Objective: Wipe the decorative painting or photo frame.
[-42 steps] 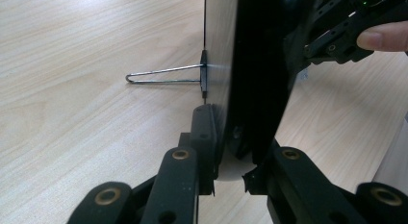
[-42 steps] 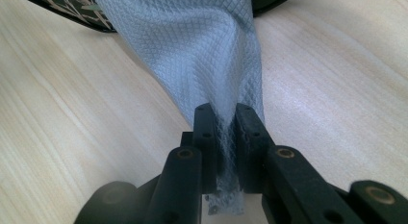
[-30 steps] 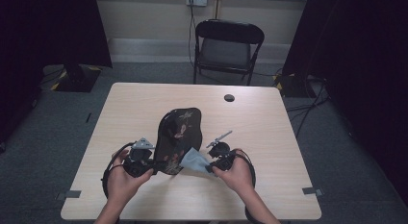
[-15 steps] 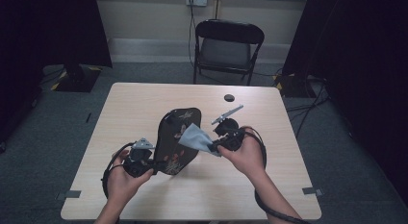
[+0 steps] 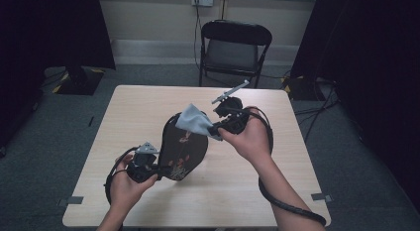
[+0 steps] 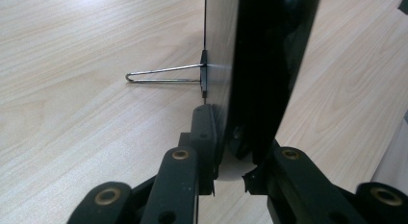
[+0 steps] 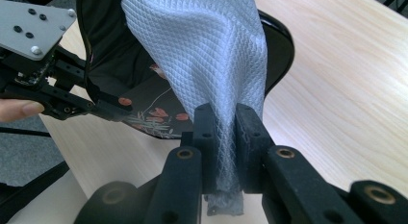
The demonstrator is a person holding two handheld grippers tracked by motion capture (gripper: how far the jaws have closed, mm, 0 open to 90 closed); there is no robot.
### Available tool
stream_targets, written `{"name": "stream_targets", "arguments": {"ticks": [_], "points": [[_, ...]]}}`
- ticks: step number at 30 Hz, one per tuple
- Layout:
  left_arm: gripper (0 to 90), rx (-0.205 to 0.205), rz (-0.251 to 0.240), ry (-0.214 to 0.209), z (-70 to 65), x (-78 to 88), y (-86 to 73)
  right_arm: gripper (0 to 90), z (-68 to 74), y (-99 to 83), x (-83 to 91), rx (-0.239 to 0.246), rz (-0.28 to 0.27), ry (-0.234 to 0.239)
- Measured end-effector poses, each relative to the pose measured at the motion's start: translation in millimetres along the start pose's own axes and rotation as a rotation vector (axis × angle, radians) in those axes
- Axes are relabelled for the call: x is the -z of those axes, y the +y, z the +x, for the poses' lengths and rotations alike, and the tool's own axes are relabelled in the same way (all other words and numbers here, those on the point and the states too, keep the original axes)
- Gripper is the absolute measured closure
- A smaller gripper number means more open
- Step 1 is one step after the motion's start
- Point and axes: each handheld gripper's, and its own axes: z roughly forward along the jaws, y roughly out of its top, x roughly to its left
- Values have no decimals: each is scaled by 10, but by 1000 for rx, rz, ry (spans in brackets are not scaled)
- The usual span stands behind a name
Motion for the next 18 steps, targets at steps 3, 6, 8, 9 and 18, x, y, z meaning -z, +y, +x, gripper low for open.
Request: {"name": "stream_targets", "arguments": {"ticks": [3,6,8,9,18], "points": [[785,-1,0,-1,4,1,0,814,3,-20,-66,-3,10,1],[785,-3,0,-1,3,1,1,814,-11,-74,-128,-13,13,15],[785,-5,2,-1,5,3,3,814,-21,-119,-178,-18,18,22],[785,-6,2,-1,5,3,4,814,-26,-146,-209,-20,23,25],[785,-4,0,-2,4,3,4,813,-35,-377,-490,-39,66,48]]}}
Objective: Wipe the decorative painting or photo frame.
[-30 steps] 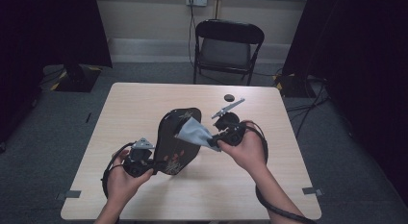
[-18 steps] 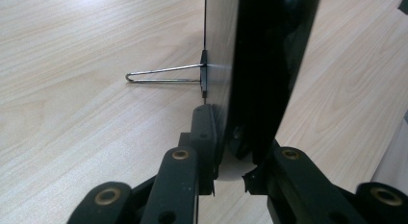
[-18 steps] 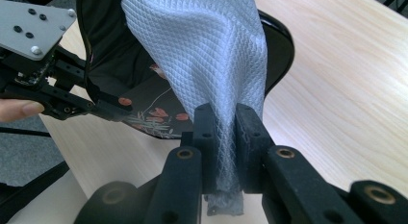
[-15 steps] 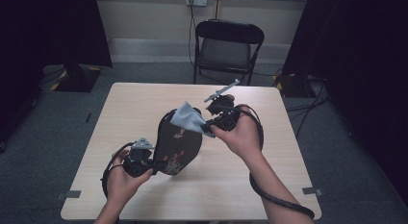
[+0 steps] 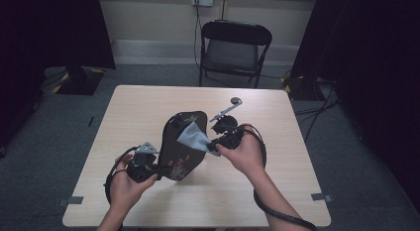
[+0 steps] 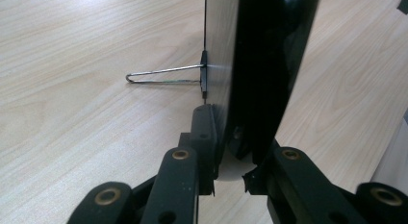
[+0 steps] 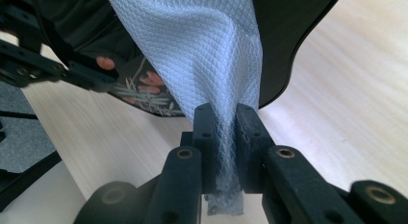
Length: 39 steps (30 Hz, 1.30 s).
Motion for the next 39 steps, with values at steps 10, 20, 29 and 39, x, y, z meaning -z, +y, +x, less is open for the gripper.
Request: {"name": "stream_targets", "arguments": {"ticks": [10,20,29,39], "points": [[785,0,2,-1,2,2,-1,812,1,-184,-303,-14,47,13],[785,2,1,-1,3,3,-2,811,9,-362,-603,-21,105,17],[784,2,2,0,5,2,-3,811,38,-524,-852,-30,146,30],[784,6,-3,-1,10,3,-6,811,56,-698,-1065,-35,197,28]]}}
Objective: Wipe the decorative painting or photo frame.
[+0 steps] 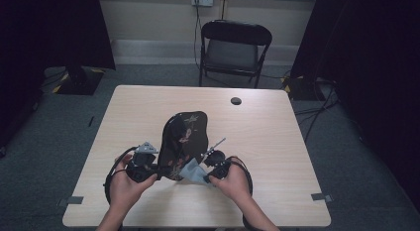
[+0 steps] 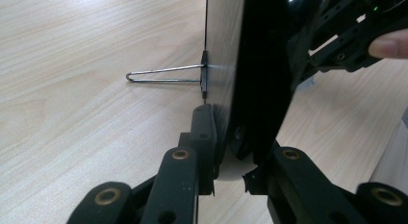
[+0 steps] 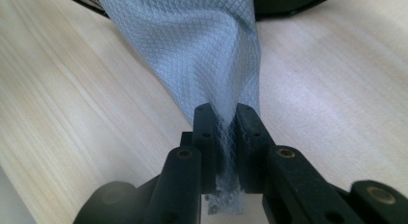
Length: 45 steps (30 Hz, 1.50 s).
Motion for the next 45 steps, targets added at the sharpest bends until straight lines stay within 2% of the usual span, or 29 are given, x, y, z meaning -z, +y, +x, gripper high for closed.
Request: {"name": "stream_targets", "arguments": {"ticks": [5,10,15,26,33,36,38,41,45], "points": [[784,0,4,-3,2,3,1,812,-11,-30,-29,-4,2,5],[784,-2,9,-5,3,6,2,812,-31,-41,95,0,-7,-2],[784,3,4,1,-8,0,4,814,-44,-15,356,8,-27,-16],[784,5,5,1,-9,0,3,816,-35,213,1127,19,-124,-30],[784,4,6,0,-9,0,6,816,71,436,1548,51,-183,-46],[784,4,5,0,-4,0,5,815,115,537,1703,55,-216,-25],[784,3,7,-1,-4,1,5,816,153,617,1808,63,-240,-29],[784,4,4,1,-10,-2,3,816,222,712,1863,79,-254,-42],[785,1,3,-1,-8,-4,3,815,266,777,1810,86,-240,-58]]}}
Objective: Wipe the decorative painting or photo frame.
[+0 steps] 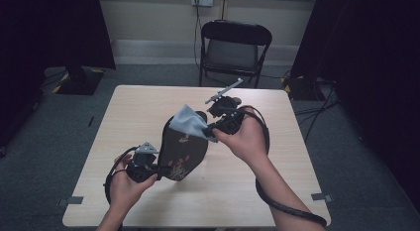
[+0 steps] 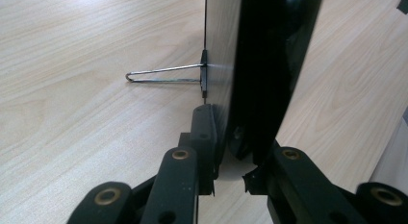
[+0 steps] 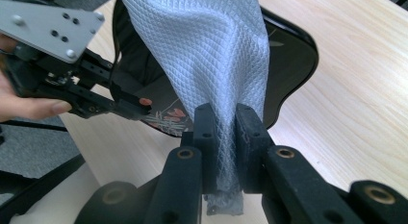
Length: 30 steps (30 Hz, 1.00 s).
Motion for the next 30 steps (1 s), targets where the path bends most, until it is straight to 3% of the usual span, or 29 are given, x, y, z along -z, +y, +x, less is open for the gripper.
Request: {"name": "stream_targets", "arguments": {"ticks": [13,30], "points": [[785,-8,3,1,-3,-1,3,814,-13,-140,-311,-8,43,2],[784,-6,6,1,-2,1,3,814,-49,-522,-796,-44,119,23]]}}
